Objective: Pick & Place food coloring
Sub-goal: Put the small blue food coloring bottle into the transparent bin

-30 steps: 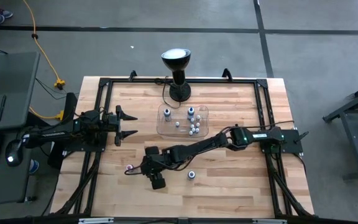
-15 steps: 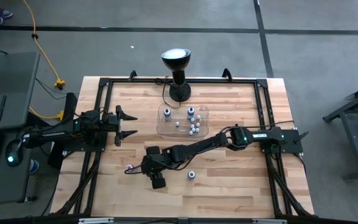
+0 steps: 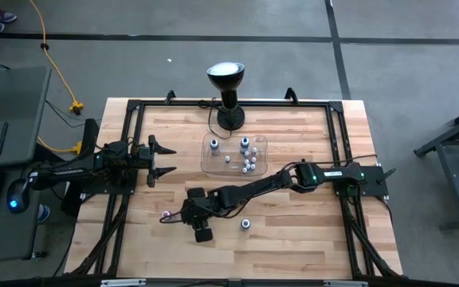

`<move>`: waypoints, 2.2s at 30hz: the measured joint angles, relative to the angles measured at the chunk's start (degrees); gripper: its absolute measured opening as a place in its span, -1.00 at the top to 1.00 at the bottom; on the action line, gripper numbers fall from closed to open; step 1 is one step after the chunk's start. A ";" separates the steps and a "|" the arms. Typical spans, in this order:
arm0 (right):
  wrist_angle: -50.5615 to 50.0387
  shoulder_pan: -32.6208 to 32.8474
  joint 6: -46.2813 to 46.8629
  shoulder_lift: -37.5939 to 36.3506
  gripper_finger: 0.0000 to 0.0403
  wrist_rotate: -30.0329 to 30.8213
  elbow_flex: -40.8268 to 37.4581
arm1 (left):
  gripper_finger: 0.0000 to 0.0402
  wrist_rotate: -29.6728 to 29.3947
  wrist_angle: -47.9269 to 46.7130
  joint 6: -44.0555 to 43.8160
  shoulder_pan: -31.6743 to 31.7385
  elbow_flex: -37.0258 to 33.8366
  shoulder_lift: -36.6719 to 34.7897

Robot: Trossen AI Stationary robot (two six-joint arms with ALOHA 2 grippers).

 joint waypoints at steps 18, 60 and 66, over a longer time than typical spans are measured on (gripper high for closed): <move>1.29 0.00 0.15 -0.02 0.73 -0.47 0.00 | -0.38 0.00 0.00 -0.02 0.01 -0.02 -0.02; -19.41 -0.91 11.08 -23.38 0.82 7.51 0.20 | -0.38 0.00 0.00 0.01 0.02 0.01 0.00; -27.34 -3.21 20.72 -26.70 0.82 10.40 0.20 | -0.38 0.00 0.00 0.00 0.00 0.01 -0.02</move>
